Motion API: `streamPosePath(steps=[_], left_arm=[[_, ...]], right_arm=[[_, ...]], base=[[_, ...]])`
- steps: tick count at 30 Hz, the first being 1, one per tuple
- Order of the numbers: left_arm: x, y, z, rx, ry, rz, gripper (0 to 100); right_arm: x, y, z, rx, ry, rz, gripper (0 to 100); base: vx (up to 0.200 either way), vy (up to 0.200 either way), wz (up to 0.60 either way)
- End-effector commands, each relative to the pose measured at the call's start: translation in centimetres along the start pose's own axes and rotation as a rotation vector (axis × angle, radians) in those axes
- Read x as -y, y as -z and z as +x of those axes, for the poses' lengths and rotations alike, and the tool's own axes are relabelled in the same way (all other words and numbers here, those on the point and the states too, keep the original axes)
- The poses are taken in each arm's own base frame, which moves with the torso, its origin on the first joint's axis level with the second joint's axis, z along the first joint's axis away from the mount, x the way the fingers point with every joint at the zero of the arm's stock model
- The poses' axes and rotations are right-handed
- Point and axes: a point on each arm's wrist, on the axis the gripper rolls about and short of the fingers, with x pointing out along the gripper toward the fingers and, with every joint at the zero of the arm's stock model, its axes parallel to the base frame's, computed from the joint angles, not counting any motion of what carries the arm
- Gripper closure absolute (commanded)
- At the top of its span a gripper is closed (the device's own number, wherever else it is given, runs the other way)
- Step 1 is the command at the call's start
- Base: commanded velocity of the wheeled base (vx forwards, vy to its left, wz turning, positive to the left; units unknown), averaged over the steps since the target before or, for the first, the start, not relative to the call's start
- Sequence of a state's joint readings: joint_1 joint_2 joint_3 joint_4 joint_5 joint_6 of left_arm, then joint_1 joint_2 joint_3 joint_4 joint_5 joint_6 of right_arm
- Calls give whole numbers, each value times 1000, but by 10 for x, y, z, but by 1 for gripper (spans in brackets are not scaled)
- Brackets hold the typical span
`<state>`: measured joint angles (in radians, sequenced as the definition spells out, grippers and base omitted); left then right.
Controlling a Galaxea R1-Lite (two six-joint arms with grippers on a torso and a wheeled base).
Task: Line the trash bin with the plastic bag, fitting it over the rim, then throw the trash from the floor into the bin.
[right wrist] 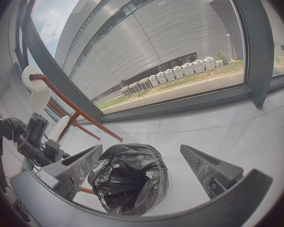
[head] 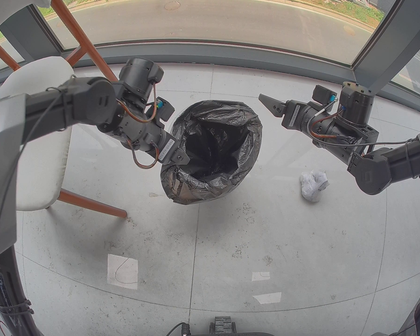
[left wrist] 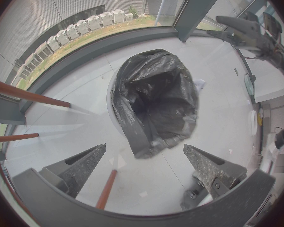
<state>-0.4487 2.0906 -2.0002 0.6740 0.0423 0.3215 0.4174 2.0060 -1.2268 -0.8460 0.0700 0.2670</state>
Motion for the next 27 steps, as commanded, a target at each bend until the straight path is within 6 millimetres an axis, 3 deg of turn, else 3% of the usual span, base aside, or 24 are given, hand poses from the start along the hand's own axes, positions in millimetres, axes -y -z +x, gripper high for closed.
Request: streamPosePath(steps=[1, 3, 4, 5, 7, 10, 12, 13, 14, 16, 18, 19, 20, 21, 22, 24, 27], left_arm=[[36, 9, -112, -63, 87, 30, 0], [40, 41, -142, -324, 133, 19, 0], [40, 43, -145, -345, 135, 18, 0], [44, 64, -165, -525, 171, 17, 0], [48, 63, -176, -478, 211, -66, 0], [27, 75, -196, -470, 166, -297, 0], [30, 83, -235, -359, 173, -415, 0], [33, 93, -265, -265, 200, -417, 0], [43, 117, -272, -319, 241, -383, 0], [64, 164, -255, -428, 297, -262, 0], [74, 177, -218, -336, 298, -240, 0], [78, 177, -193, -230, 286, -266, 0], [79, 177, -186, -194, 284, -274, 0], [82, 171, -157, 35, 261, -322, 0], [83, 167, -144, 152, 252, -335, 0], [85, 159, -118, 196, 225, -335, 0], [86, 146, -96, 213, 191, -338, 0]], right_arm=[[1, 2, -8, 4, 0, 0, 0], [0, 3, -7, 0, -2, 0, 0], [0, 3, -7, 0, -2, 0, 0], [-1, 3, -7, 0, -2, 0, 0], [-1, 3, -8, 0, -3, 0, 0], [-2, 4, -9, -5, -4, 1, 0], [-2, 5, -9, -5, -5, 1, 0], [-3, 4, -10, -5, -4, 2, 0], [-3, 4, -11, -7, -3, 2, 0], [-2, 6, -14, -16, 1, 3, 0], [0, 10, -16, -34, 7, 4, 0], [2, 14, -18, -48, 14, 5, 0], [3, 15, -19, -53, 17, 5, 0], [6, 19, -22, -66, 34, 6, 0], [7, 20, -22, -73, 48, 6, 0], [12, 22, -24, -78, 101, 7, 0], [19, 26, -25, -110, 154, 7, 0]], base=[[0, 0, 0], [0, 0, 0], [0, 0, 0], [0, 0, 0], [0, 0, 0], [0, 0, 0], [0, 0, 0], [0, 0, 0], [0, 0, 0], [0, 0, 0], [0, 0, 0], [0, 0, 0], [0, 0, 0], [0, 0, 0], [0, 0, 0], [0, 0, 0], [0, 0, 0]])
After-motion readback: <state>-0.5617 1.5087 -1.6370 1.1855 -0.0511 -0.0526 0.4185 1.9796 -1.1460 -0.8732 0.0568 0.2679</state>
